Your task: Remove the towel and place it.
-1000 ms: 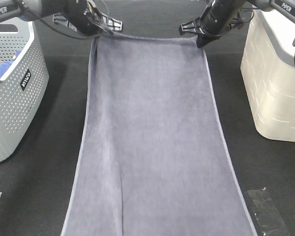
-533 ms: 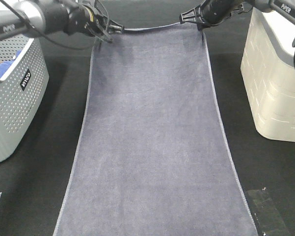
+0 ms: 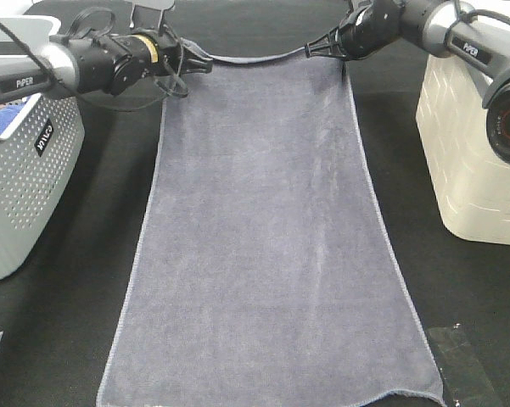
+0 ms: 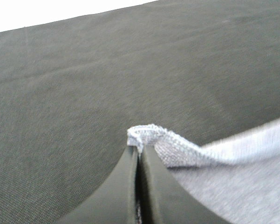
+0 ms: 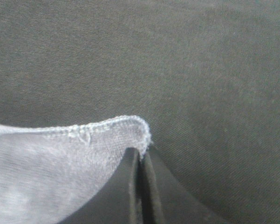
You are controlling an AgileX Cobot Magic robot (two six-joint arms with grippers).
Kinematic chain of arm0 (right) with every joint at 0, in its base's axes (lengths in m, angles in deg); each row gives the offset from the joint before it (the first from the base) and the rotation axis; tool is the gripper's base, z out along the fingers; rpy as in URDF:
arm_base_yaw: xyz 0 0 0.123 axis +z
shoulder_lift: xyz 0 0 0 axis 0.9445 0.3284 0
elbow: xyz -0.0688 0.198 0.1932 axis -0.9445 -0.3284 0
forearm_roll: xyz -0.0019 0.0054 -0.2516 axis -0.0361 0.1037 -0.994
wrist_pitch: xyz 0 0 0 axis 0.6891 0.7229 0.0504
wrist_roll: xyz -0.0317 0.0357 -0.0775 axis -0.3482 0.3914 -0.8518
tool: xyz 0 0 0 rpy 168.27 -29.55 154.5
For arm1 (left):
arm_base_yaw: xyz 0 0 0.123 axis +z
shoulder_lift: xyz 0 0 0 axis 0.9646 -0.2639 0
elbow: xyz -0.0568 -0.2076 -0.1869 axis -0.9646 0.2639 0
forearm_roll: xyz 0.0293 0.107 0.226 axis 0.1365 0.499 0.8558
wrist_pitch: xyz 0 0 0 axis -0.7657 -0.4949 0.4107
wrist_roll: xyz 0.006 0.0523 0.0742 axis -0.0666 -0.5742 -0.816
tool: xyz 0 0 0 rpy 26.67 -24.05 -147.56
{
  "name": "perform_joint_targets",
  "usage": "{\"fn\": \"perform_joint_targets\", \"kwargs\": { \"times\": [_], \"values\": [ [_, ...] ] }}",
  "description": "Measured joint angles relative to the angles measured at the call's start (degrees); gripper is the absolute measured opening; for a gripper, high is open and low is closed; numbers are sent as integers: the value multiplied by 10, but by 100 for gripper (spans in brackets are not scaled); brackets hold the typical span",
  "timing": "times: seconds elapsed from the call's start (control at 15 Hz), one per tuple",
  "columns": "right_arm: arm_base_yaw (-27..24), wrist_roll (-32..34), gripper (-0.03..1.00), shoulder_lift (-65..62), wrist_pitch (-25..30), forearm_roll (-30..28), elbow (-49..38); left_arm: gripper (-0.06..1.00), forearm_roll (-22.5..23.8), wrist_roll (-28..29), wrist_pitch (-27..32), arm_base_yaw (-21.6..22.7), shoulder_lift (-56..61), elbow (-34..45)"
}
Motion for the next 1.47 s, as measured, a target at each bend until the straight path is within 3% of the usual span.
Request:
{"fn": "perform_joint_targets", "kwargs": {
  "times": [0.73, 1.0, 1.13, 1.2, 1.27, 1.47],
  "values": [
    [-4, 6, 0, 83, -66, -47, 0, 1, 0, 0, -34, 5, -48, 0],
    [-11, 12, 4, 92, -77, -47, 0, 12, -15, 0, -12, 5, -49, 0],
    [-11, 14, 12, 92, -82, -47, 0, 36, -21, 0, -6, 5, -50, 0],
    [-11, 14, 20, 92, -83, -47, 0, 59, -25, 0, -5, 5, -50, 0],
    [-11, 14, 36, 92, -83, -47, 0, 68, -28, 0, -5, 5, -50, 0],
    [-11, 15, 66, 92, -83, -47, 0, 74, -30, 0, -5, 5, -50, 0]
  ]
}}
